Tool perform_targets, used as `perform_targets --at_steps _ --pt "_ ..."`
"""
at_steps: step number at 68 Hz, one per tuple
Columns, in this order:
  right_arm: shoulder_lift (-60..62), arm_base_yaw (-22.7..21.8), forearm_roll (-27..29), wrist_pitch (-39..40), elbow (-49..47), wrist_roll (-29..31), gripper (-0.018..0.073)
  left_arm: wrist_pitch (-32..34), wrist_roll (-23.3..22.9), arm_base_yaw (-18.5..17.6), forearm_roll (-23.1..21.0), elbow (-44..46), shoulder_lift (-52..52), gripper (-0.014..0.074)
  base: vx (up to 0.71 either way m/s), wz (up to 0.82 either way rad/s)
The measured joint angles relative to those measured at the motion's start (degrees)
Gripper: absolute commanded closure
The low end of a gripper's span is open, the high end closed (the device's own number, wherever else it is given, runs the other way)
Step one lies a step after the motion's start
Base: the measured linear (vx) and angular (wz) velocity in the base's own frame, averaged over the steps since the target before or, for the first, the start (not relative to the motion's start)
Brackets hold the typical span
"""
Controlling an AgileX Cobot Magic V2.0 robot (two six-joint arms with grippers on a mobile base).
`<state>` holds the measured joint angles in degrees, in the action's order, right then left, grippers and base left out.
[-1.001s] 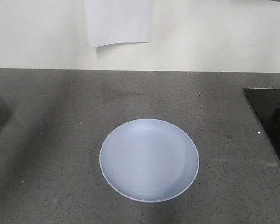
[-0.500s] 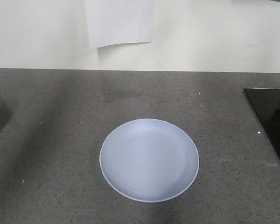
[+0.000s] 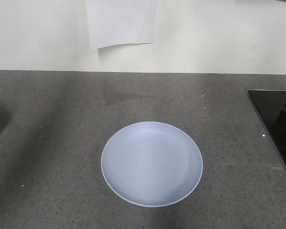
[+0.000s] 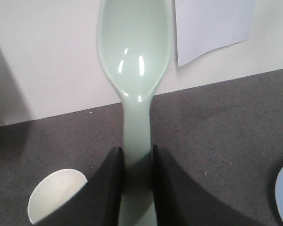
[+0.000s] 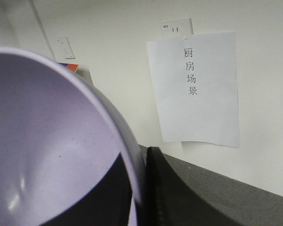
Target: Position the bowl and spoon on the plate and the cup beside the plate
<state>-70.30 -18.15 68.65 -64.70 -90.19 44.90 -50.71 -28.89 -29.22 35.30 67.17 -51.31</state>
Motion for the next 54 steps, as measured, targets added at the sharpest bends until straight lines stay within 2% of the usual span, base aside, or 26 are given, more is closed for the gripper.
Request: perform_targets --at_steps 54 --pt "0.0 0.0 0.0 0.0 0.0 0.0 0.0564 0.0 0.0 0.0 0.0 0.0 0.0 0.0602 0.0 0.0"
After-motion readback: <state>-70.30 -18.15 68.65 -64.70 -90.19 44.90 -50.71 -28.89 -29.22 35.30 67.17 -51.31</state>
